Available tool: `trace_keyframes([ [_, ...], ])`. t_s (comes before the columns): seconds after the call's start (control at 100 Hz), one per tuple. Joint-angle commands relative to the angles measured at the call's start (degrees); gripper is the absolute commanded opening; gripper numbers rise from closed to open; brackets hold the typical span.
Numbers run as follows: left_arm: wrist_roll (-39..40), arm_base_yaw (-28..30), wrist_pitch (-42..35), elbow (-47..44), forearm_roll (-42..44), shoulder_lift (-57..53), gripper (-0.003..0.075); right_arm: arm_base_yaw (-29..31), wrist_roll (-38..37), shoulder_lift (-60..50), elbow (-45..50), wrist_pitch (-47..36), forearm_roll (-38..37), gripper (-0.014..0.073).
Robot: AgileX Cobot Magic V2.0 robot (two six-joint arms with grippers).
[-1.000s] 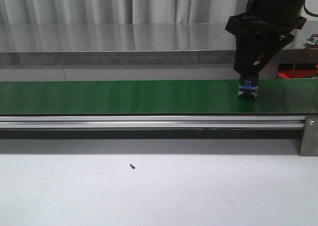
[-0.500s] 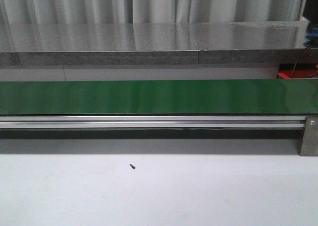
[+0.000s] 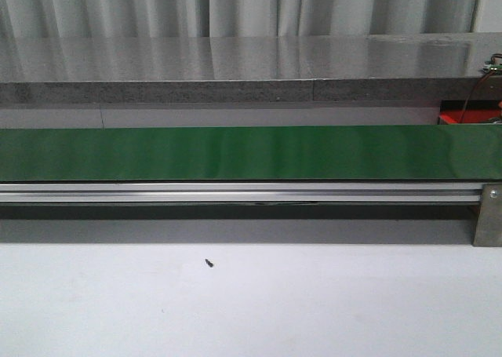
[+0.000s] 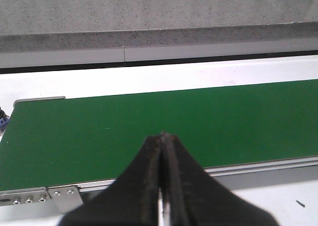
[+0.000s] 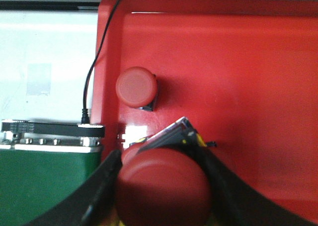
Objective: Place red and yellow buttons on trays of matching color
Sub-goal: 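Lower the red button into the red tray and open the right gripper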
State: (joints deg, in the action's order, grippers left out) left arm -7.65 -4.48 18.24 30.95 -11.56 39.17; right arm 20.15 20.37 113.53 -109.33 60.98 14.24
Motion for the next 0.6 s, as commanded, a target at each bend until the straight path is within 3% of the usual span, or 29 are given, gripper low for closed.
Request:
trace_keyframes([
  [0.0, 0.1, -0.4, -4.4, 1.7, -0.6, 0.2, -0.002, 0.4, 0.2, -0.3, -4.2, -2.3, 1.8, 0.0246],
  [0.3, 0.1, -0.4, -4.4, 1.7, -0.6, 0.2, -0.002, 0.4, 0.2, 8.5, -11.4, -1.5, 1.9, 0.0246],
  [0.59, 0.1, -0.4, -4.4, 1.7, -0.6, 0.2, -0.002, 0.7, 0.2, 12.8, -12.3, -1.5, 1.8, 0.0246],
])
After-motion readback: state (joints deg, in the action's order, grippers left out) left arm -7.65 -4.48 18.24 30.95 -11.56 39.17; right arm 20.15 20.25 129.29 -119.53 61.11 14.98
